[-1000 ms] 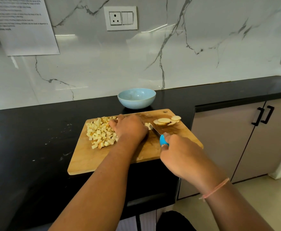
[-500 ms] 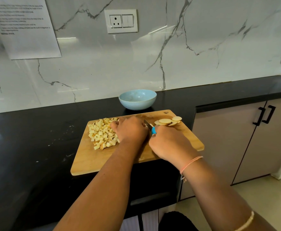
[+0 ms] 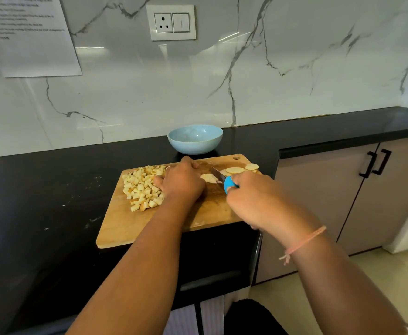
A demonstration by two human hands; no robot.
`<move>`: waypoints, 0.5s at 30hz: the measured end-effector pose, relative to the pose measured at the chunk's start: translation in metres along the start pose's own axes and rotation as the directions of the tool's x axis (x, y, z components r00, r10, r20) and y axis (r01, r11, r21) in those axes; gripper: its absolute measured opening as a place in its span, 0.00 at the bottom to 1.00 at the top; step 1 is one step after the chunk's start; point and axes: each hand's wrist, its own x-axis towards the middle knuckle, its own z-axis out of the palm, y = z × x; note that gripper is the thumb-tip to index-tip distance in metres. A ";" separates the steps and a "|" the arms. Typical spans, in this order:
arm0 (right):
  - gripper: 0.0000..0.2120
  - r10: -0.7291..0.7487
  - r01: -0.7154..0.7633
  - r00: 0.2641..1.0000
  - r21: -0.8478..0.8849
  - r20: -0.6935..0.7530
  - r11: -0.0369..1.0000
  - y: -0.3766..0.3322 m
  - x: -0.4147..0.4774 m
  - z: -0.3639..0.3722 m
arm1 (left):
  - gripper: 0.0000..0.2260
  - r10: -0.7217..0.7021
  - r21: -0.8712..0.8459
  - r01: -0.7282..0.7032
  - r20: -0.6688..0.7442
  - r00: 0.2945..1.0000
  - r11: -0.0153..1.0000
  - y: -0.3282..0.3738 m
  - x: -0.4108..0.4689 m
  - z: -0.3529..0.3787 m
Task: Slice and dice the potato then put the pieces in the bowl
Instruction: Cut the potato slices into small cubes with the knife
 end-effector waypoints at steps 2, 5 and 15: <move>0.16 -0.007 0.007 1.000 0.008 0.003 1.000 -0.006 0.008 0.005 | 0.10 -0.029 -0.012 0.029 0.011 1.000 1.000 0.000 0.002 0.000; 0.15 -0.006 0.006 0.999 0.011 0.034 1.000 -0.013 0.021 0.015 | 0.10 -0.052 0.005 0.052 -0.011 0.999 0.999 0.000 0.001 0.001; 0.15 -0.018 0.021 0.998 -0.050 0.068 0.999 -0.011 0.005 0.019 | 0.16 -0.047 0.071 0.050 -0.047 0.998 0.996 0.002 -0.002 0.004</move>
